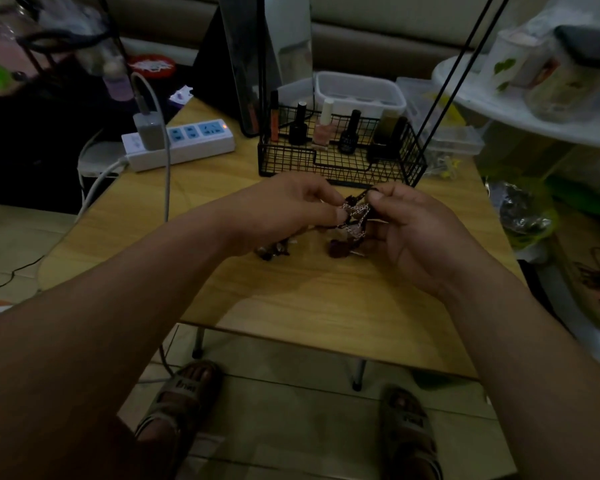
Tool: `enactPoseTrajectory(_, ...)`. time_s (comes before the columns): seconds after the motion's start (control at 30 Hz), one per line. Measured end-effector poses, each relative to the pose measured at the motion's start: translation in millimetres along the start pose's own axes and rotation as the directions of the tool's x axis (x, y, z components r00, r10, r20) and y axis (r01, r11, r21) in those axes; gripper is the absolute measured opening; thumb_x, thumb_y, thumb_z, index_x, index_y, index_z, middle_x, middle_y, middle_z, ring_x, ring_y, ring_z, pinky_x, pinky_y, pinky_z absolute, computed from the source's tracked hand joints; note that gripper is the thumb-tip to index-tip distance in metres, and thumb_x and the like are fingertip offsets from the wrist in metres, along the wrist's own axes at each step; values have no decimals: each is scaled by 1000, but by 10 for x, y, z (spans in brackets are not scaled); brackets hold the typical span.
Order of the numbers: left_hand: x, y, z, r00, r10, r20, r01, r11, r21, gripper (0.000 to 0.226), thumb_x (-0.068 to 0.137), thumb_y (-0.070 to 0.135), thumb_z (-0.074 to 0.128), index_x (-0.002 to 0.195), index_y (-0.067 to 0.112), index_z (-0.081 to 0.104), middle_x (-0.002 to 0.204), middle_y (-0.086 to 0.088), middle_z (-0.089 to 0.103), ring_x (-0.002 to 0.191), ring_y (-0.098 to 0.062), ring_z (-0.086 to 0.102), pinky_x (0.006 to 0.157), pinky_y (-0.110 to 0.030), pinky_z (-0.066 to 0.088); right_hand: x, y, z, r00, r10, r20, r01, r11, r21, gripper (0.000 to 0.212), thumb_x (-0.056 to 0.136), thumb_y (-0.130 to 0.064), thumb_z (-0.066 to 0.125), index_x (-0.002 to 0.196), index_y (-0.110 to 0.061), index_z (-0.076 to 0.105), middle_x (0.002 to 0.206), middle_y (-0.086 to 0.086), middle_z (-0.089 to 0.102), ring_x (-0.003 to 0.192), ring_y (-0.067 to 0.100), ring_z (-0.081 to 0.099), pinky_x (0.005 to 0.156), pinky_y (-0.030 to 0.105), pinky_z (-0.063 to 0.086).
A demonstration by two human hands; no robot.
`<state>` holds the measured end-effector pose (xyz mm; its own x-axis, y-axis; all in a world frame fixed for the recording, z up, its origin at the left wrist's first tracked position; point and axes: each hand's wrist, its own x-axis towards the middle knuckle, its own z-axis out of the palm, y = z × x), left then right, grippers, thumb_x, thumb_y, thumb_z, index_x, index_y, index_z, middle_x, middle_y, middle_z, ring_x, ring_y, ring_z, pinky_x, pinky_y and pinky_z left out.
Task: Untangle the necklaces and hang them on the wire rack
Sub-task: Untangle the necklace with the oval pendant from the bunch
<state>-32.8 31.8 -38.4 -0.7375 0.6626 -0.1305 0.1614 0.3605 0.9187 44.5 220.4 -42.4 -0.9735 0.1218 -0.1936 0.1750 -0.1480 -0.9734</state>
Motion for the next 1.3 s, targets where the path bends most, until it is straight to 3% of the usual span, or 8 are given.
enactPoseTrajectory(0.2,-11,-16,17,1000,17,3,-17,1000,-18,14,99,27,69,105,14,68,82,7,66,66,-3,55,64,-25,46,-6,27,67,999,45,-19,-44,998,43,9,108,-20,50,103,-14,54,91,13,60,56,18,58,60,40,53)
enactPoseTrajectory(0.4,-4,-2,46,995,9,-104,-23,990,-139,14,103,22,61,106,9,58,62,8,61,59,-11,57,55,-23,46,-23,12,75,995,89,51,-93,993,76,15,106,-24,52,107,-10,58,90,11,61,58,19,56,63,40,53)
enactPoseTrajectory(0.57,30,-24,54,995,5,-101,-27,976,-217,16,102,16,63,117,11,64,66,9,62,62,-8,53,57,-22,45,-35,41,33,997,22,71,-8,982,-189,31,94,-1,56,120,-18,52,95,14,59,71,26,58,69,46,48)
enactPoseTrajectory(0.7,22,-35,53,999,15,-40,-23,979,-205,20,102,13,62,122,13,66,72,-1,61,69,-13,55,65,-26,46,-61,87,45,992,-102,75,126,846,-518,20,91,-16,76,103,-23,61,104,2,68,67,16,61,61,35,48)
enactPoseTrajectory(0.8,25,-46,49,999,17,-32,-24,976,-218,22,100,6,61,120,13,66,75,-3,61,69,-12,55,66,-29,46,-40,117,37,981,-193,-4,150,775,-614,7,96,-29,73,91,-28,68,80,-14,68,60,5,56,60,32,44)
enactPoseTrajectory(1.0,14,-45,33,997,26,-74,-33,995,-93,17,100,8,63,115,14,66,75,3,58,60,-4,48,55,-21,41,-85,74,4,986,-165,-36,114,807,-579,19,102,-36,62,93,-30,77,81,1,75,73,18,66,68,37,50)
enactPoseTrajectory(1.17,-7,-37,36,997,28,-76,-32,998,-57,18,98,9,63,113,18,66,72,6,57,63,-12,47,58,-30,37,-61,83,21,988,-119,-99,67,904,-422,23,104,-33,58,95,-25,78,90,9,78,94,38,72,84,50,55)
enactPoseTrajectory(1.3,-12,-61,33,998,25,-51,-25,1000,-1,28,95,13,70,121,22,63,79,1,64,71,-16,57,68,-40,47,-13,77,17,991,-52,-125,22,973,-230,23,104,-21,51,90,-13,67,100,17,78,93,32,76,98,58,55)
